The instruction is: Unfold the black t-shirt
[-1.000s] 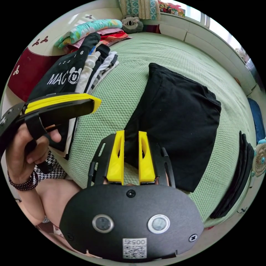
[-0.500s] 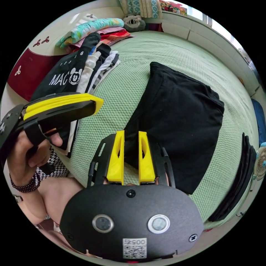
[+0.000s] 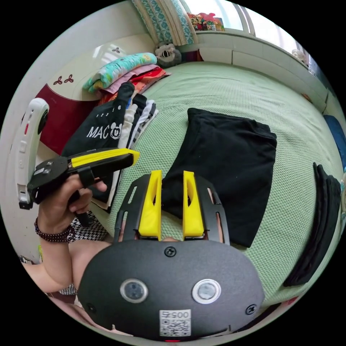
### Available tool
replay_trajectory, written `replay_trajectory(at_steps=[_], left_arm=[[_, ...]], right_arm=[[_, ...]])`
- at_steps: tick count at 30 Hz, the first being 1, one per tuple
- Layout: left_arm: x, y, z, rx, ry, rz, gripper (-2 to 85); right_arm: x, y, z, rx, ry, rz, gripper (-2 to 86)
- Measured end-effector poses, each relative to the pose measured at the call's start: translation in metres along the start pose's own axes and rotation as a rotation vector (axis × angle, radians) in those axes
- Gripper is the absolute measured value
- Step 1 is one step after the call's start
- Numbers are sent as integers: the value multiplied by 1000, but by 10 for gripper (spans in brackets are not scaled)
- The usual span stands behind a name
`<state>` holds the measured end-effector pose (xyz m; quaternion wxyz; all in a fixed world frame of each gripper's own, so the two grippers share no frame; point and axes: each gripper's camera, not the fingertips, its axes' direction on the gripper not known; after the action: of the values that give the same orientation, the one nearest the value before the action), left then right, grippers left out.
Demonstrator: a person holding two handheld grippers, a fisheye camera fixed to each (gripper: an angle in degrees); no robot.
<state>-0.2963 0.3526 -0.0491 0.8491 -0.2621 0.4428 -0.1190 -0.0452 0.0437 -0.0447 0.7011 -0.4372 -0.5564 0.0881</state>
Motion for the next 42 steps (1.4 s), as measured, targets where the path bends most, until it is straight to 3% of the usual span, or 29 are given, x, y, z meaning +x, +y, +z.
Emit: replay_trajectory(at_steps=[6,14,22,32,38,42], left_arm=[[0,-7,7,-1,17,-16,-2],[4,-14,17,3,18,-1,-2],[11,-20,35,0,19,5,-2],[48,-34,88,-133,76,157,-2],[58,-39,103,-156,200,156,-2],[60,-40,111,-162,191,168,-2]], right_arm=[[-14,13,5,-12,-7,-131,100],[-22,20,31,-139,237,-243,41],[44,23,-21,-41,4,-25,-4],[100,44,-51,41,-61,103,-4],[113,47,-51,47,-108,93,46],[132,46,-55,84,-179,136,88]])
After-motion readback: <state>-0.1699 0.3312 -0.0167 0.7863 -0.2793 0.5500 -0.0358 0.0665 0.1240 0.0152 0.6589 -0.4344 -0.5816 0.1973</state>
